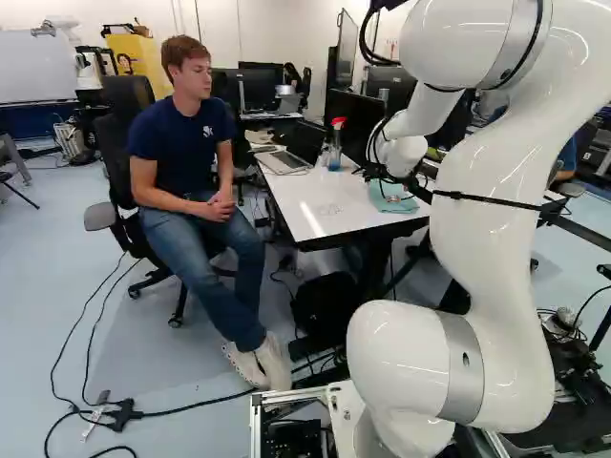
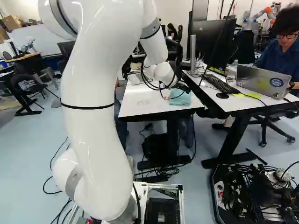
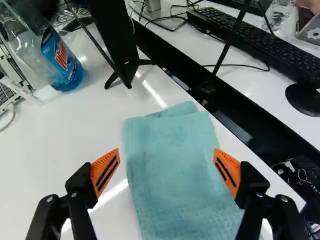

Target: Clean the table with the green towel

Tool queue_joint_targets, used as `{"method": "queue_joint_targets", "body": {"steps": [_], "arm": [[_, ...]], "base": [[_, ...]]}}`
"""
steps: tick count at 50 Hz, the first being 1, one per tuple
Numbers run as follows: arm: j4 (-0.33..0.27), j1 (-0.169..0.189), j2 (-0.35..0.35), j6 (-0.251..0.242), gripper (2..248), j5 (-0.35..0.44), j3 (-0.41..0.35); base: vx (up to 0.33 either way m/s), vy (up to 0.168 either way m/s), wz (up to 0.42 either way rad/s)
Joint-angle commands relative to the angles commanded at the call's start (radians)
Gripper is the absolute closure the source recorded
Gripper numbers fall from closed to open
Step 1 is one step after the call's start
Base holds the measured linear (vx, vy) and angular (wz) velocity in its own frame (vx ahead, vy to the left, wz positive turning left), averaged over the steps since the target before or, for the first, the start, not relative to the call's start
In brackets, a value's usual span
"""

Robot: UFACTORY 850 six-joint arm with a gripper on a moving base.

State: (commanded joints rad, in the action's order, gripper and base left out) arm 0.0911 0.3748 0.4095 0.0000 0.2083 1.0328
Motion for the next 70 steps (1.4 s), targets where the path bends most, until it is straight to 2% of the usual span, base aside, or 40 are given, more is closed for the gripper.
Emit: {"method": "queue_joint_targets", "body": {"steps": [35,36,40,41,45,46,50,51,56,57,61,62,70], "arm": [[0.0,0.0,0.017,0.0,7,0.0,0.004],[0.0,0.0,0.017,0.0,44,0.0,0.004],[0.0,0.0,0.017,0.0,44,0.0,0.004],[0.0,0.0,0.017,0.0,82,0.0,0.004],[0.0,0.0,0.017,0.0,82,0.0,0.004],[0.0,0.0,0.017,0.0,119,0.0,0.004],[0.0,0.0,0.017,0.0,119,0.0,0.004],[0.0,0.0,0.017,0.0,156,0.0,0.004],[0.0,0.0,0.017,0.0,156,0.0,0.004],[0.0,0.0,0.017,0.0,192,0.0,0.004],[0.0,0.0,0.017,0.0,192,0.0,0.004],[0.0,0.0,0.017,0.0,211,0.0,0.004],[0.0,0.0,0.017,0.0,219,0.0,0.004]], "base": [[0.0,0.0,0.0],[0.0,0.0,0.0],[0.0,0.0,0.0],[0.0,0.0,0.0],[0.0,0.0,0.0],[0.0,0.0,0.0],[0.0,0.0,0.0],[0.0,0.0,0.0],[0.0,0.0,0.0],[0.0,0.0,0.0],[0.0,0.0,0.0],[0.0,0.0,0.0],[0.0,0.0,0.0]]}}
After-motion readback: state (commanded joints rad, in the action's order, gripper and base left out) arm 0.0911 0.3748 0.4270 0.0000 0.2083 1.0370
